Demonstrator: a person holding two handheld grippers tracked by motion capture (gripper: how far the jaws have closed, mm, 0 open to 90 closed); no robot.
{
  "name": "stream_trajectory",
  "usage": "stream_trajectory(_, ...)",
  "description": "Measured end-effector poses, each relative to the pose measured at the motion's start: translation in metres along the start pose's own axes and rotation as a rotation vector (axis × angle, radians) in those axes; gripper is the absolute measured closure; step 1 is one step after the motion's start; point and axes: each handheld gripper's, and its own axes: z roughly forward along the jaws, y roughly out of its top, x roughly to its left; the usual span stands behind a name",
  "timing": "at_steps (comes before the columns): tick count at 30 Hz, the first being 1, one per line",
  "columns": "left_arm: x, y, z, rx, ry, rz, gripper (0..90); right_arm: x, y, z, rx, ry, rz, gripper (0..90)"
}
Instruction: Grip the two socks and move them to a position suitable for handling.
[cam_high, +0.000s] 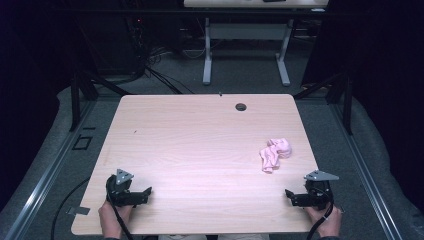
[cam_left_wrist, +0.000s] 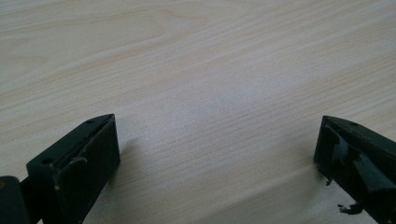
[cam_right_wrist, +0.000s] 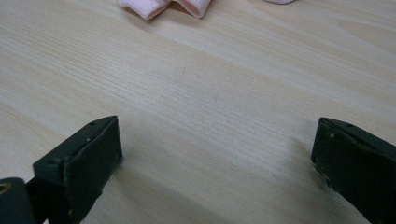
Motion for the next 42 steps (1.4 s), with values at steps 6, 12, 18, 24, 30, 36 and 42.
stream_trajectory(6,0.0000,0.0001,0.0001,-0.001,0.000,0.000,0.0,0.0004,-0.0003,0.0001,-0.005,-0.005,0.006,1.5)
stream_trajectory(12,0.0000,0.0001,0.0002,-0.001,0.001,-0.001,0.1,-0.0001,0.0001,-0.0001,0.000,-0.003,0.002,1.5)
stream_trajectory(18,-0.0001,0.0002,0.0003,-0.001,0.001,-0.003,0.1,0.0004,0.0003,0.0000,0.001,-0.005,0.009,1.5)
stream_trajectory(24,0.0003,0.0008,0.0009,-0.001,0.011,-0.012,0.1,0.0005,0.0003,0.0000,0.000,-0.006,0.009,1.6)
stream_trajectory(30,0.0006,0.0024,0.0026,-0.001,0.020,-0.022,0.3,0.0002,0.0002,0.0000,-0.001,-0.006,0.002,1.8)
stream_trajectory(36,0.0005,0.0024,0.0025,-0.001,0.020,-0.021,0.3,0.0003,0.0002,0.0001,-0.001,-0.008,0.003,1.7)
stream_trajectory(42,0.0005,0.0024,0.0024,-0.001,0.020,-0.020,0.4,0.0004,0.0004,0.0004,-0.001,-0.006,0.008,1.4)
